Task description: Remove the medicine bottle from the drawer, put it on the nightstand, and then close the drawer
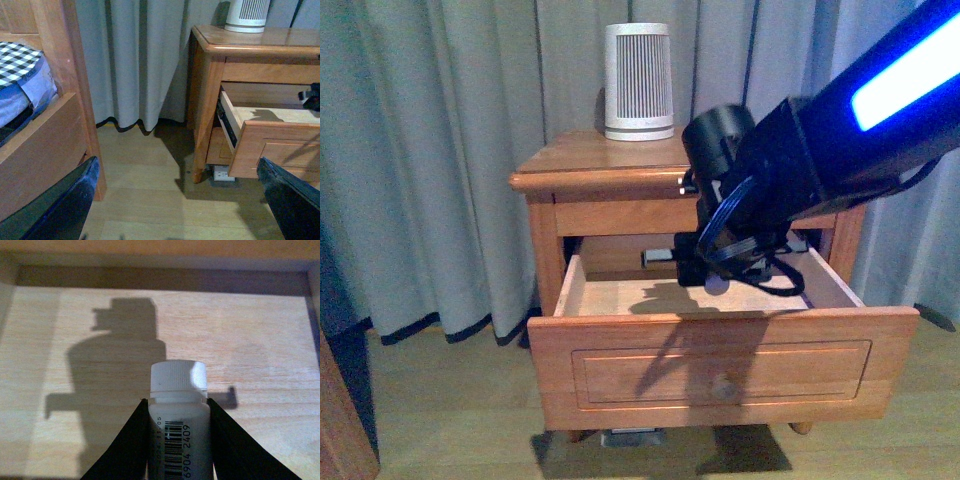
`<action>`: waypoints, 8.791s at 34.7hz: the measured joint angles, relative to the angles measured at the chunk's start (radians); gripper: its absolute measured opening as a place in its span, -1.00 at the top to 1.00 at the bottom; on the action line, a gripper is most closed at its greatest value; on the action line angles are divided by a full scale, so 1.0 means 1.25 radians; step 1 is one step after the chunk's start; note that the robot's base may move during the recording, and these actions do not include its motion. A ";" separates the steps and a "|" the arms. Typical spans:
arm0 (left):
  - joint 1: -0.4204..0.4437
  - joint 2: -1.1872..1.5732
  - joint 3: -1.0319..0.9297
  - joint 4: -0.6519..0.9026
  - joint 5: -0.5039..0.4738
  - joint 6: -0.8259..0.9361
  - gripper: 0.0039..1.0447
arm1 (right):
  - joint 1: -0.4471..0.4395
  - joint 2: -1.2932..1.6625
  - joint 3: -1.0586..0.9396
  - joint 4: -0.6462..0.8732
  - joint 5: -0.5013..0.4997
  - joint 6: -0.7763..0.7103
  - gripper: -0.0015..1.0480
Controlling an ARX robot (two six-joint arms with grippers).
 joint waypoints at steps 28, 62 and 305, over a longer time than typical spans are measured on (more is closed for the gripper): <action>0.000 0.000 0.000 0.000 0.000 0.000 -0.88 | -0.093 -0.242 0.078 -0.067 -0.045 -0.083 0.44; 0.000 0.000 0.000 0.000 0.000 0.000 -0.88 | -0.141 0.270 0.871 -0.389 0.056 -0.070 0.06; 0.000 0.000 0.000 0.000 0.000 0.000 -0.88 | -0.259 -1.878 -1.419 0.089 -0.213 -0.164 0.91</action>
